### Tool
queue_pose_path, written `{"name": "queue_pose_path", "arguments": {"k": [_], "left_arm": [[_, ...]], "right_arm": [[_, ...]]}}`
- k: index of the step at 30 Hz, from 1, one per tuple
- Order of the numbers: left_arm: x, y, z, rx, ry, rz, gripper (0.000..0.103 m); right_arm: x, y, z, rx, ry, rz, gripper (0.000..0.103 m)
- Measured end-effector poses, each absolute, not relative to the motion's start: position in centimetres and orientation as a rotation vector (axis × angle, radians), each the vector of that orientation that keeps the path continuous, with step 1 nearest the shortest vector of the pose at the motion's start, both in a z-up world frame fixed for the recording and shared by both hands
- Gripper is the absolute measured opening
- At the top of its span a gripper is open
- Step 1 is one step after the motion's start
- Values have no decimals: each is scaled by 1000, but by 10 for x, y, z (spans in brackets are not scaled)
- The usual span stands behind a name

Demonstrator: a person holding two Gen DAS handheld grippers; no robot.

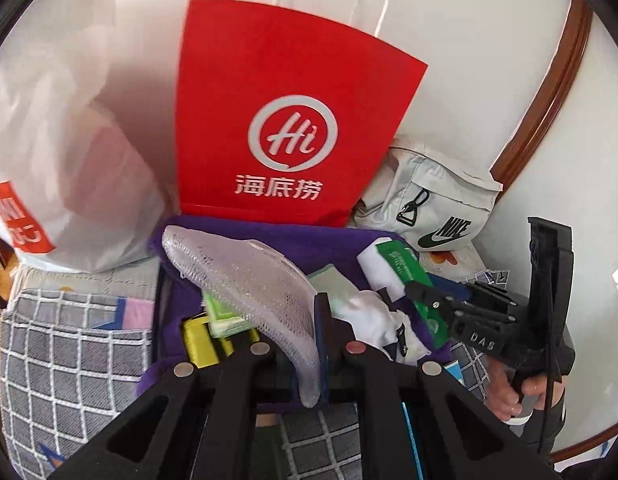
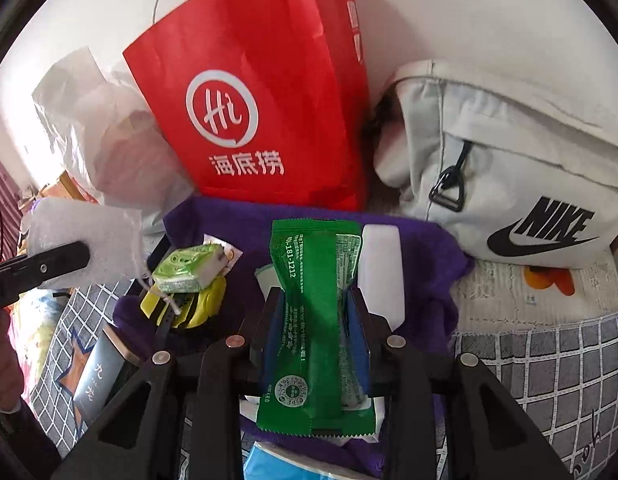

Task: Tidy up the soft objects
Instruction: 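Release the mesh bag onto the towel with the left tool while the right tool releases the packet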

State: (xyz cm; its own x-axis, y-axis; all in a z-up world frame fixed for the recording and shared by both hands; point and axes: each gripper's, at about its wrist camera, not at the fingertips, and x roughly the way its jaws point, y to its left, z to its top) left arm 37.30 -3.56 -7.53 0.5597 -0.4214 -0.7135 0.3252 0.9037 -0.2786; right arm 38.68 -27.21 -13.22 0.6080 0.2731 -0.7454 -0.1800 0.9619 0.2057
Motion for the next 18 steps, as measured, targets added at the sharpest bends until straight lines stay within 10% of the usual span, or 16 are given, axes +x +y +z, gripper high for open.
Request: {"name": "queue_pose_path", "arguments": {"k": [18], "left_arm": [[411, -58, -138, -129, 1044, -476, 8]], "right_arm": [[402, -254, -168, 106, 972, 306, 34]]}}
